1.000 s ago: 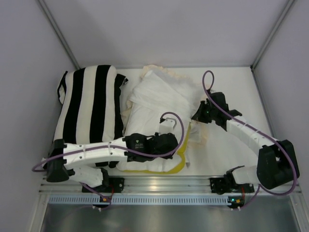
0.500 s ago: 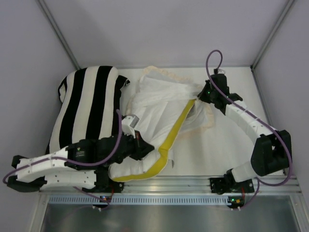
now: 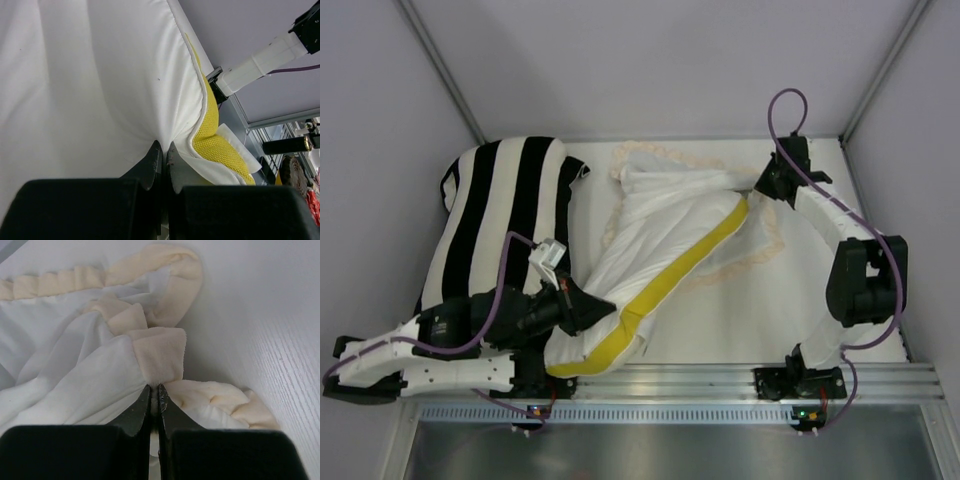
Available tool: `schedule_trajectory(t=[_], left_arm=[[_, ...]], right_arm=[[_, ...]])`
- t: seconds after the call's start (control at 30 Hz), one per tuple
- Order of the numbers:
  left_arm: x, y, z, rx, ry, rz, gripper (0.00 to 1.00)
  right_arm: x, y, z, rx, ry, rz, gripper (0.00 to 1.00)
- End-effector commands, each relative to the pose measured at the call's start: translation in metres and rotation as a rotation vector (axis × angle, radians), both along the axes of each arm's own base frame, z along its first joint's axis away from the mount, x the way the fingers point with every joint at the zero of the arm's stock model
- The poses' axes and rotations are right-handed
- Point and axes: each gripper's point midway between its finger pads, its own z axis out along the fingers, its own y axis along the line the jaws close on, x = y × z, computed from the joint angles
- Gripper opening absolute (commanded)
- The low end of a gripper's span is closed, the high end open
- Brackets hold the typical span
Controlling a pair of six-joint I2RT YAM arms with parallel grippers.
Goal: Remove the pillowcase from the pillow
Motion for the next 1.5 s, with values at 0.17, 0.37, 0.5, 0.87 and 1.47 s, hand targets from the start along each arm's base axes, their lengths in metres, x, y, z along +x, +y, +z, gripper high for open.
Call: schedule_trajectory(t=[0.17, 0.37, 0.5, 0.87, 1.47], left_arm=[[0.008, 0.008, 0.032, -0.088, -0.037, 0.050, 0.00], [0.014, 0.021, 0.047, -0.140, -0.050, 0.095, 0.00], [0.016, 0.022, 0.052, -0.146, -0.056, 0.105, 0.00], [0.030, 0.020, 0.043, -0.076, -0.050, 0.192, 0.00], [0.088, 0.003, -0.026, 0.330, -0.092, 0.571, 0.00]], right_arm=[[0.007, -0.048, 0.043, -0.096, -0.080, -0.143, 0.00], [-0.004, -0.114, 0.121, -0.128, -0.187, -0.296, 0.00], [-0.024, -0.173, 0.177, -0.106, -0.280, -0.418, 0.00], [-0.096, -0.203, 0.320, -0.065, -0.570, -0.491, 0.00], [-0.239, -0.184, 0.474, -0.236, -0.945, -0.592, 0.00]])
